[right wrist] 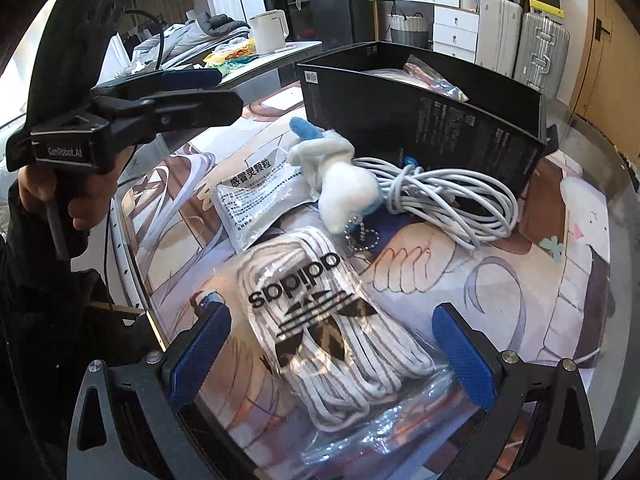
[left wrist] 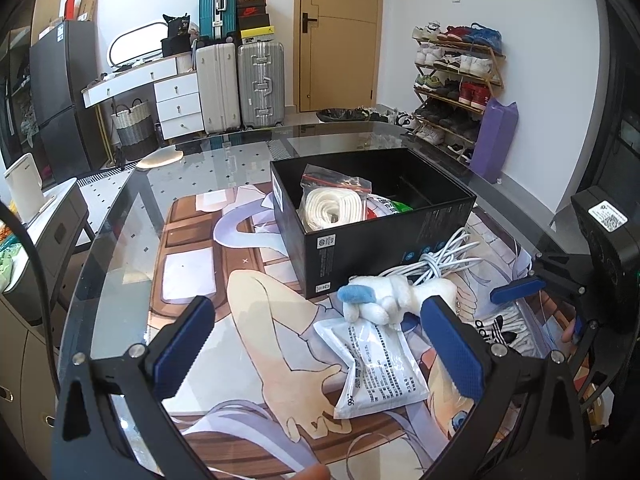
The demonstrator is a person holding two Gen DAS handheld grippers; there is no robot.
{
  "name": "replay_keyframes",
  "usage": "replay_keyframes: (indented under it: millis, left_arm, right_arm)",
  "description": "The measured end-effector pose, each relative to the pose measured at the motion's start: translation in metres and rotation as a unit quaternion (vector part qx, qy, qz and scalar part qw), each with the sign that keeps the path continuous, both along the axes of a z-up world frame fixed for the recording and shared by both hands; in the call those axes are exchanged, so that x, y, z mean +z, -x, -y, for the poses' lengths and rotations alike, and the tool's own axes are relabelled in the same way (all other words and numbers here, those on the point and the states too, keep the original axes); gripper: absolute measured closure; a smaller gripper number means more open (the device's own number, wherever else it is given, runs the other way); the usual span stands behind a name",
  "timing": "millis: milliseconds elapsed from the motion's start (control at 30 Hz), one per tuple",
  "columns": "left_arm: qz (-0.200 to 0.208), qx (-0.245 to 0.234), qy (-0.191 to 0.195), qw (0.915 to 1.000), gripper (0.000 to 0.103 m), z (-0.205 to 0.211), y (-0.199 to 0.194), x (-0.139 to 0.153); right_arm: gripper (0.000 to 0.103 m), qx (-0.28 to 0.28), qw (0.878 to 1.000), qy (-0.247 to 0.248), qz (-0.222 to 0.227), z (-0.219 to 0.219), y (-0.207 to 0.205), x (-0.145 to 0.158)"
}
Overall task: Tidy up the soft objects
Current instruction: 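Withdraw both tools from the box and move the right tool toward the adidas bag, then grasp the adidas-printed bag of white laces with the right tool and lift it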
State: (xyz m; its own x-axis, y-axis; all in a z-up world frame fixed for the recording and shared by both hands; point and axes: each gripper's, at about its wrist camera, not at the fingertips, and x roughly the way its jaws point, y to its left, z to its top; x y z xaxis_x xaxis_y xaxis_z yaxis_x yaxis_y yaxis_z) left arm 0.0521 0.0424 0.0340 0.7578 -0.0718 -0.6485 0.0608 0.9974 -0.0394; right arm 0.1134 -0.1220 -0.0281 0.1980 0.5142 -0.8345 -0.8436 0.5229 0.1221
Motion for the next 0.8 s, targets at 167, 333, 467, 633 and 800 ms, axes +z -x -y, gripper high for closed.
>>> replay_keyframes:
  millis: [167,333,467,633,800]
  left_arm:
    - [-0.005,-0.006,-0.003,1.0,0.0,0.004,0.0,-0.002]
    - [-0.011,-0.008,-0.005,0.9999,0.0,0.005,-0.001,-0.005]
    - [-0.016,-0.01,-0.005,0.9998,0.0,0.006,-0.001,-0.006]
    - [-0.017,-0.012,-0.006,0.9998,0.0,0.006,0.0,-0.006]
    - [-0.023,-0.017,-0.006,0.9996,0.0,0.008,-0.001,-0.008]
  right_arm:
    - [0.001,-0.003,1.0,-0.003,0.012,-0.002,0.001,-0.002]
    - [0.021,0.012,1.0,-0.008,0.024,-0.005,0.005,0.001]
    - [0.035,0.029,0.999,-0.008,0.029,-0.006,0.01,0.004]
    - [0.052,0.036,0.999,-0.023,0.03,-0.001,0.011,0.011]
    - [0.053,0.041,0.997,-0.054,0.033,0.008,0.013,0.024]
